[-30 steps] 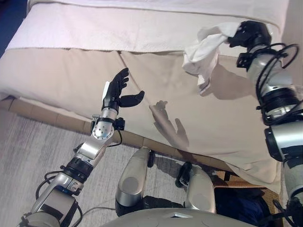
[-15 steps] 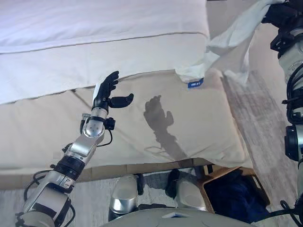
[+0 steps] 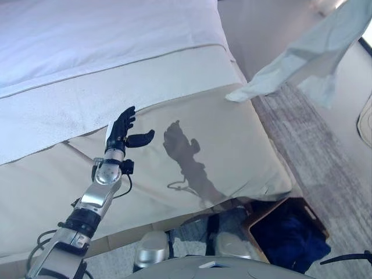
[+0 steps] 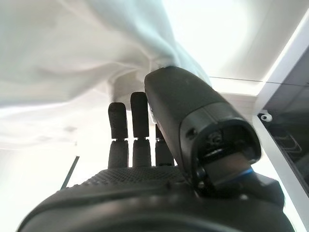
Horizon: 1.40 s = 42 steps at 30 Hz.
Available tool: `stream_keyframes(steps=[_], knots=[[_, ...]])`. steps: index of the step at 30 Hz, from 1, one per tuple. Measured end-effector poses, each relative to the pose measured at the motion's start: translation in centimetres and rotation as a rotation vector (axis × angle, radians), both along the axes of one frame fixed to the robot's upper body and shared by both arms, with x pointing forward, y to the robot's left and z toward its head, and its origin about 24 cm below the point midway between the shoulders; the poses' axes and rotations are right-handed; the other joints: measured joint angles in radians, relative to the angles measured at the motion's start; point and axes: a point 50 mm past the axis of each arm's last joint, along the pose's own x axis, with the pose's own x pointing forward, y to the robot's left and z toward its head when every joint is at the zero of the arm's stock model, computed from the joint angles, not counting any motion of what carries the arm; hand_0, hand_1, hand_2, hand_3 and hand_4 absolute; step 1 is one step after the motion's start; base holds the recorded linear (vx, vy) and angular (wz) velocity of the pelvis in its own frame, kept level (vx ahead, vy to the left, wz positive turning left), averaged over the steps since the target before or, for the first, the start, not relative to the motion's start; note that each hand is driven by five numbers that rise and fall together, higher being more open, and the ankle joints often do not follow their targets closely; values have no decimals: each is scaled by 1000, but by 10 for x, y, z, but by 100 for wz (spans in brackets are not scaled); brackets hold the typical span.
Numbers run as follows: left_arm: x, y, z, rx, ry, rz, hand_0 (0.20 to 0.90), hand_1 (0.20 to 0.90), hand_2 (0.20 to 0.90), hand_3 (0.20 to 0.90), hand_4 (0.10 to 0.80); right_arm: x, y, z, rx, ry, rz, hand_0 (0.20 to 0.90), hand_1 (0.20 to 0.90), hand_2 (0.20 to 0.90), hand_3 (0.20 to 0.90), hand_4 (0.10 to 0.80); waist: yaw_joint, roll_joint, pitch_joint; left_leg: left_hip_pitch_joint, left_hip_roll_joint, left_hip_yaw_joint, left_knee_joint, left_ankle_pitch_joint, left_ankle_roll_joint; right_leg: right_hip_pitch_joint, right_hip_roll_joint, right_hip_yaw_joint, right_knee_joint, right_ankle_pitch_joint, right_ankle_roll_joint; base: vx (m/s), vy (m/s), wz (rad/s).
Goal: Pick up the clothes from the bed and place them into the basket
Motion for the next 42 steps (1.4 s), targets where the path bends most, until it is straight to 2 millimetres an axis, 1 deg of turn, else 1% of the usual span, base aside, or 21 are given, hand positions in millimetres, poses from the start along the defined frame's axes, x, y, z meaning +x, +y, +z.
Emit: stream_keyframes(steps=[1,3,5,6,7,8,9,10,12,14,15,18,19,21,25,29,34,36,37,39,42], knots=[[-1,2,-2,1,6,3,900,900,900,900,800,-3,-2,0,12,-18,-11,300,300,300,200,100,-17,-15,-9,13,-19,2,0,-11,-16,2,-3,-31,-19,52,-16,-22,5,12],[-1,5,0,2,-8,7,900,900,900,900,800,-8,-7,4,23,-45,-32,300,300,300,200,100,-33,-13,-12,20,-15,2,0,-13,-21,31,4,-5,-63,74,-4,-23,5,-1],[-1,4,1,-3,-20,6,900,900,900,900,800,-16,-14,10,18,-64,-51,300,300,300,200,100,-32,-13,-13,22,-18,5,0,-15,-26,32,5,8,-73,74,-3,-15,4,-23],[-1,3,1,-3,-18,5,900,900,900,900,800,-18,-17,10,24,-69,-58,300,300,300,200,100,-33,-13,-13,24,-18,12,0,-17,-27,31,6,24,-73,72,0,-25,-5,-33],[-1,3,1,-2,-18,3,900,900,900,900,800,-22,-22,9,33,-73,-69,300,300,300,200,100,-33,-14,-13,27,-18,22,-1,-23,-32,31,8,35,-73,66,9,-30,-9,-33],[-1,3,1,2,-18,2,900,900,900,900,800,-26,-26,8,41,-74,-80,300,300,300,200,100,-36,-15,-16,30,-18,30,-1,-39,-38,30,9,51,-74,48,34,-28,-8,-31],[-1,3,1,3,-19,1,900,900,900,900,800,-28,-29,7,53,-80,-84,300,300,300,200,100,-38,-15,-18,32,-19,35,-1,-57,-38,30,8,60,-74,30,58,-21,-4,-36],[-2,4,0,3,-16,4,900,900,900,900,800,-32,-34,3,73,-85,-94,300,300,300,200,100,-42,-15,-19,34,-18,53,-1,-65,-40,23,14,79,-74,27,65,-17,-3,-38],[-3,3,-2,0,-9,3,900,900,900,900,800,-39,-44,-6,78,-64,-127,300,300,300,200,100,-58,-16,-23,35,-18,69,-1,-66,-39,16,19,96,-74,27,65,-17,-6,-36],[-7,3,-7,-2,8,6,900,900,900,900,800,-44,-53,-20,96,-30,-171,300,300,300,200,100,-85,-14,-49,29,-16,83,-2,-70,-38,1,22,109,-75,18,75,-8,-11,-29],[-8,2,-9,-8,14,5,900,900,900,900,800,-47,-57,-27,104,-14,-189,300,300,300,200,100,-98,-12,-70,19,-15,91,-2,-71,-38,-12,22,114,-76,18,75,-1,-17,-22],[-10,-5,-14,-29,23,-6,900,900,900,900,800,-58,-69,-42,141,6,-232,300,300,300,200,100,-127,-2,-100,22,-11,103,-2,-71,-38,-15,32,134,-75,20,74,-10,-18,-19],[-11,-6,-16,-28,27,-8,900,900,900,900,800,-60,-71,-46,148,10,-241,300,300,300,200,100,-137,1,-109,22,-4,104,-2,-71,-37,-15,34,136,-75,20,74,-27,-8,-11],[-11,-6,-17,-21,30,-12,900,900,900,900,800,-64,-75,-51,148,13,-266,300,300,300,200,100,-153,5,-119,25,-2,110,-2,-72,-38,-15,38,142,-75,21,73,-18,-10,-7],[-12,-6,-17,-22,34,-17,900,900,900,900,800,-73,-82,-52,145,9,-305,300,300,300,200,100,-164,20,-128,25,-2,112,-2,-72,-38,-16,44,152,-75,24,68,-1,-3,-1],[-13,-5,-19,-19,41,-13,900,900,900,900,800,-75,-84,-52,139,9,-313,300,300,300,200,100,-165,33,-139,26,-3,115,-2,-73,-38,-17,45,157,-75,23,69,3,-2,-1],[-13,-4,-20,-18,44,-12,900,900,900,900,800,-83,-89,-48,147,-27,-334,300,300,300,200,100,-165,36,-142,26,-4,116,-2,-72,-39,-18,47,159,-75,25,68,-7,-1,0],[-13,-4,-20,-17,48,-10,900,900,900,900,800,-88,-92,-51,148,-27,-339,300,300,300,200,100,-165,36,-142,26,-4,118,-2,-72,-39,-19,49,160,-75,25,68,-42,-4,-2],[-13,-4,-20,-17,49,-10,900,900,900,900,800,-90,-93,-53,146,-18,-344,300,300,300,200,100,-167,36,-143,25,-5,119,-2,-73,-39,-21,49,161,-75,25,68,-53,-8,-4],[-13,-4,-21,-17,51,-10,900,900,900,900,800,-96,-97,-67,115,38,-335,300,300,300,200,100,-168,36,-144,25,-5,123,-2,-73,-39,-22,51,165,-75,25,68,-50,-9,-5],[-13,-4,-21,-16,53,-10,900,900,900,900,800,-100,-98,-89,59,159,-309,300,300,300,200,100,-177,35,-145,24,-5,127,-2,-74,-39,-26,54,171,-74,25,68,-29,-3,-6]])
